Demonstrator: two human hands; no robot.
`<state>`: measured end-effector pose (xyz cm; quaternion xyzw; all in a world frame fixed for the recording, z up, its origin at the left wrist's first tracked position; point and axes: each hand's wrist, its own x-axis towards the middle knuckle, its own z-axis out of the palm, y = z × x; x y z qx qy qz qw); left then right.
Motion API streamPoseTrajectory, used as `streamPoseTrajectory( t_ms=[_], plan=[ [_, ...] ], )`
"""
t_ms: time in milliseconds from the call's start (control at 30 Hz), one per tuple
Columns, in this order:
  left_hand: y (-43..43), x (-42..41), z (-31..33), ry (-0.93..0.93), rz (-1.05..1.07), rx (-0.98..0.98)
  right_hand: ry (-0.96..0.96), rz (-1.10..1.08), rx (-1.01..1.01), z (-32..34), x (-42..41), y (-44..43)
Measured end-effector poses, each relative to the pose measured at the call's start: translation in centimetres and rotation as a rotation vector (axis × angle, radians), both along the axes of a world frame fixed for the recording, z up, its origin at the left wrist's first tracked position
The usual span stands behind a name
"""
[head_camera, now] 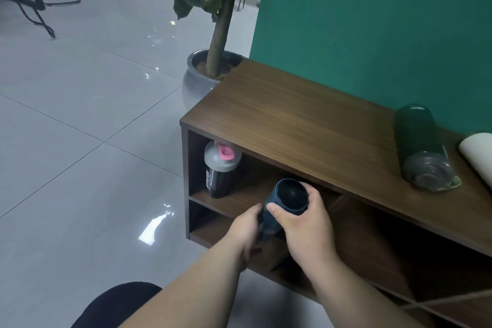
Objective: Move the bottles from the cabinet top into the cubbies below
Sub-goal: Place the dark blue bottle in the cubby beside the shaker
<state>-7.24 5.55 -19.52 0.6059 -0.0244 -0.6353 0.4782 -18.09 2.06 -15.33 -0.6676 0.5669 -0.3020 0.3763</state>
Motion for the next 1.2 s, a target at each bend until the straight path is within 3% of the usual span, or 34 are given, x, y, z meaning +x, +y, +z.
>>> streamPoseTrajectory(
  t_ms=[300,800,1000,1100,1200],
  plan=[
    [-4.1,-0.4,-0.4,0.066,0.089,-0.076,-0.072,-0.137,0.105,-1.4,1.3,-4.0],
    [-6.8,-0.9,-1.5,0.048,0.085,-0.101,-0.069,-0.176,0.233,-2.2,2.0,-6.8],
    [-5.8,-0.8,-0.9,0.001,0.05,-0.117,-0.17,-0.09,0.33,-2.2,0.2,-4.8],
    [-4.4,-1.0,-0.8,-0.098,-0.029,-0.086,-0.088,0.04,0.395,-1.3,-3.4,-1.1],
    [-2.5,-1.6,-0.5,-0.159,-0.102,-0.033,-0.076,0.109,0.329,1.6,-7.9,1.7]
  ],
)
